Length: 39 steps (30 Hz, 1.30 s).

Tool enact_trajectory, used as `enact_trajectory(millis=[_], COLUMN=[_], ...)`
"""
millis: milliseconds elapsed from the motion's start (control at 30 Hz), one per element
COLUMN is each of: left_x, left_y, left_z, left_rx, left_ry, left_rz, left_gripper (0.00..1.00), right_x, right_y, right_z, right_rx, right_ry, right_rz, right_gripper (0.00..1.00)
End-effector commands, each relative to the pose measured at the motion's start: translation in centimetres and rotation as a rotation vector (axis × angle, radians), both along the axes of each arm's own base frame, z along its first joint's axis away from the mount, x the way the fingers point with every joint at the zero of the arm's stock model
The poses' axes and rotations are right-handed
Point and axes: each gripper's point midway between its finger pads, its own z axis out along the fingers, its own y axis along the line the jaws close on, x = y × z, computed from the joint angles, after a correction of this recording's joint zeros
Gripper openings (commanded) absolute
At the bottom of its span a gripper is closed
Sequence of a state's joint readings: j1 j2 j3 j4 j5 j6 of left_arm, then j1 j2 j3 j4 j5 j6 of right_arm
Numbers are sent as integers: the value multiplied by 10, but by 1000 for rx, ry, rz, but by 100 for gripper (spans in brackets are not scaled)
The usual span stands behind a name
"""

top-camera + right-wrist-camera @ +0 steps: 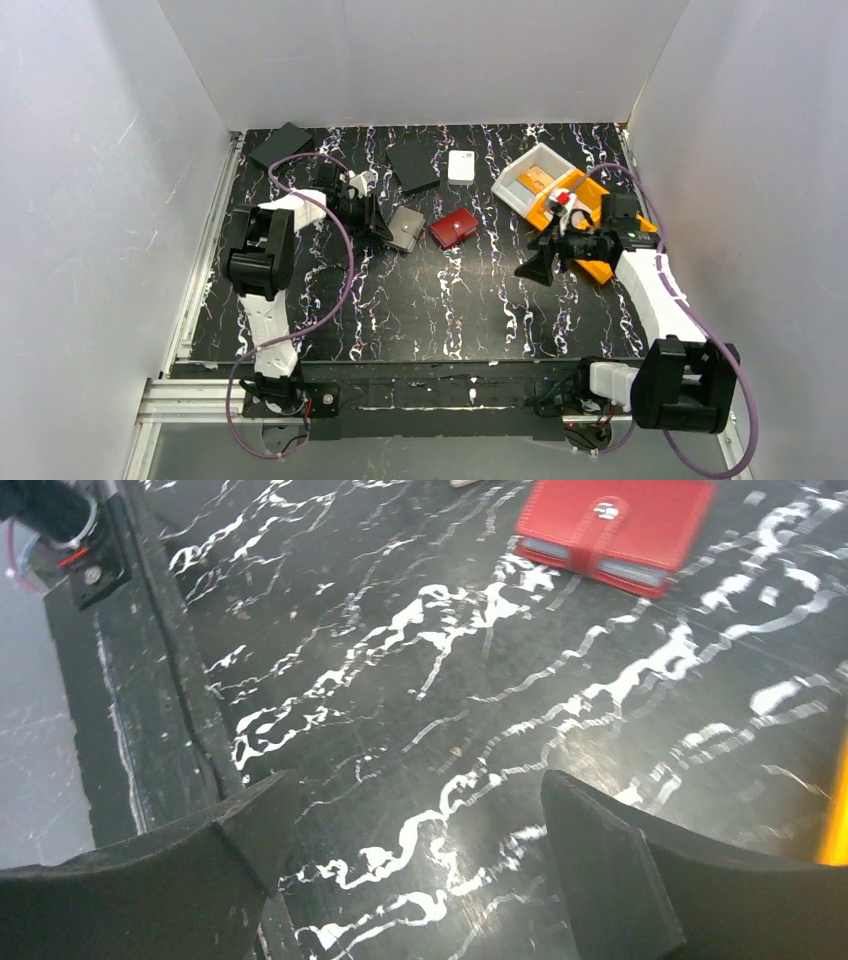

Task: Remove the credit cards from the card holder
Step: Open the card holder at the center of the board.

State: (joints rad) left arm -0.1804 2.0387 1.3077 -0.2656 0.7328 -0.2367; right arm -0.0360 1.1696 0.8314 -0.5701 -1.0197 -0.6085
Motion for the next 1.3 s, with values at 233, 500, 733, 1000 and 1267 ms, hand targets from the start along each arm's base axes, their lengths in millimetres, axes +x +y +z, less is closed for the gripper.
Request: enact_trajectory(millis=[233,500,733,1000,1267], left_x=[-75,-143,-163,-172,-177], left_y=[-11,-30,-35,-44,-47], left_z=[54,43,41,38,33], left_rx=[-6,-10,-19,-56,-42], left_ry=[-60,-16,-22,-18,-13], left_rz=[32,39,77,68,53], left_gripper=[0,0,0,0,0], right_x=[-34,-23,-34,-51,-41], right_y=[98,186,212,211,209], right_z=[-19,-29,-57,-71,-89], right_rx=[-344,-327,-319,-292,-358], right_ry=[-323,-459,-306,-314,-320], right_rz=[595,672,659,740,747], right_gripper=[100,99,76,65,64])
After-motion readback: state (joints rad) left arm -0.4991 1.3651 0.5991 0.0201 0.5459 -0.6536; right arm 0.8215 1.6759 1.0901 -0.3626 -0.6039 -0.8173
